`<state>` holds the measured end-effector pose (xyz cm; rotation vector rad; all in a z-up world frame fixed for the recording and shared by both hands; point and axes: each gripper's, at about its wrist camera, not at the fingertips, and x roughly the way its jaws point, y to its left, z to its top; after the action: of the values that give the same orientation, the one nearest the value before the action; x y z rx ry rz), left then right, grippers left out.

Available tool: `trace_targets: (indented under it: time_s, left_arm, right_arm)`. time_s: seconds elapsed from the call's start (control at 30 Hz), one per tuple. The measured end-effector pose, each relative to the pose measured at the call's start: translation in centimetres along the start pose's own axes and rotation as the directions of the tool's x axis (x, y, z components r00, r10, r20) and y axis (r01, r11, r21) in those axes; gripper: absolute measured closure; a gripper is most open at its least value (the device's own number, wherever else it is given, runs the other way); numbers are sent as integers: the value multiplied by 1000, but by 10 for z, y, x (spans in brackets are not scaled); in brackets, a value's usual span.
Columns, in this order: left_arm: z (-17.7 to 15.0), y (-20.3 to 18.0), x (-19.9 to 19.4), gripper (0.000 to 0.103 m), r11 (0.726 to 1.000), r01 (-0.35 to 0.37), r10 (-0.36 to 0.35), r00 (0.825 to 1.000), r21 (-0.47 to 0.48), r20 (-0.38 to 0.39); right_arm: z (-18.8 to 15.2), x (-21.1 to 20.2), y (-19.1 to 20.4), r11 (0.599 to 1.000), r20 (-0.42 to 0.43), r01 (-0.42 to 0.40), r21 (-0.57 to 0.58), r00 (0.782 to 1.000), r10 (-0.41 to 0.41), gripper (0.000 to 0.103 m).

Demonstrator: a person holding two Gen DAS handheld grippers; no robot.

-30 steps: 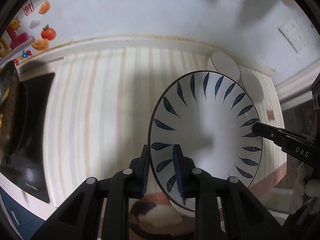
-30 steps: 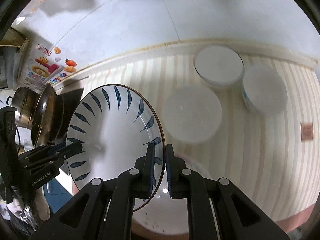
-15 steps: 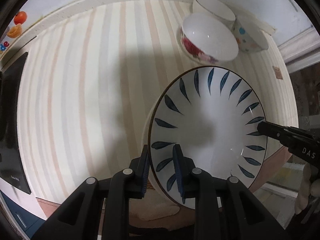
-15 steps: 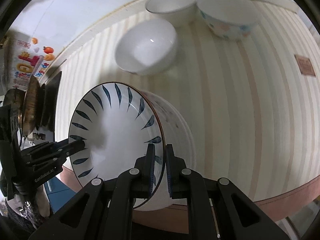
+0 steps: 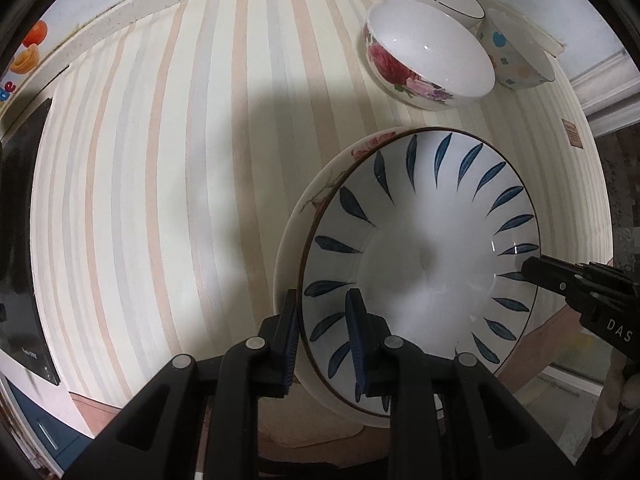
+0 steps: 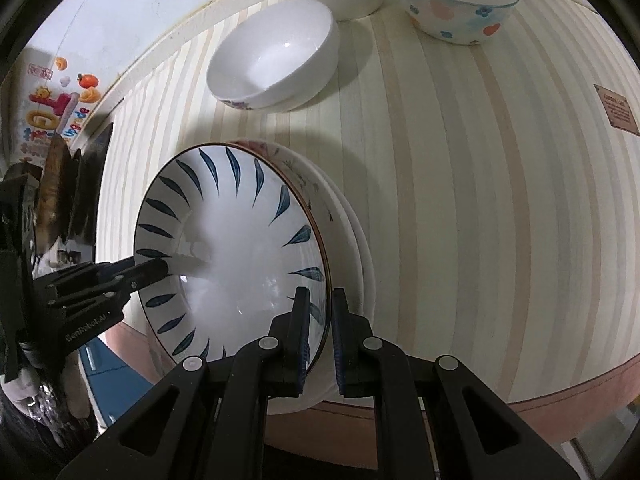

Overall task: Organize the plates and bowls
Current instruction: 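Lift the three stacked plates with both grippers, then lower the plate stack onto the counter beside the cat cushion and open both grippers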

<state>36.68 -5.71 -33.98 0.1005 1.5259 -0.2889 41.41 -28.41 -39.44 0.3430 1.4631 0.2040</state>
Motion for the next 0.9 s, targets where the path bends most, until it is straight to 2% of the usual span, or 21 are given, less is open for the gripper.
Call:
trace_targets:
  time_s: [0.23, 0.4, 0.5, 0.7, 0.9]
  left_arm:
    - [-4, -8, 5, 83, 1000, -26, 26, 1000, -7, 8]
    - [-8, -6, 7, 83, 999, -27, 27, 1000, -46, 11]
    - [-9, -2, 6, 82, 996, -14, 15, 1000, -90, 5]
    - [-18, 5, 7, 82, 984, 24, -27, 1000, -176, -14]
    - [-19, 10, 1, 82, 980, 26, -30, 999, -199, -17]
  right_arm:
    - [8, 4, -2, 1000, -12, -13, -20, 1000, 13, 91]
    - [9, 1, -5, 999, -17, -36, -20, 999, 36, 90]
    - [12, 2, -6, 998, -25, -57, -13, 998, 56, 88]
    - [12, 2, -4, 999, -36, -45, -30, 998, 44, 88]
    - [14, 1, 0, 999, -41, -26, -34, 999, 25, 88]
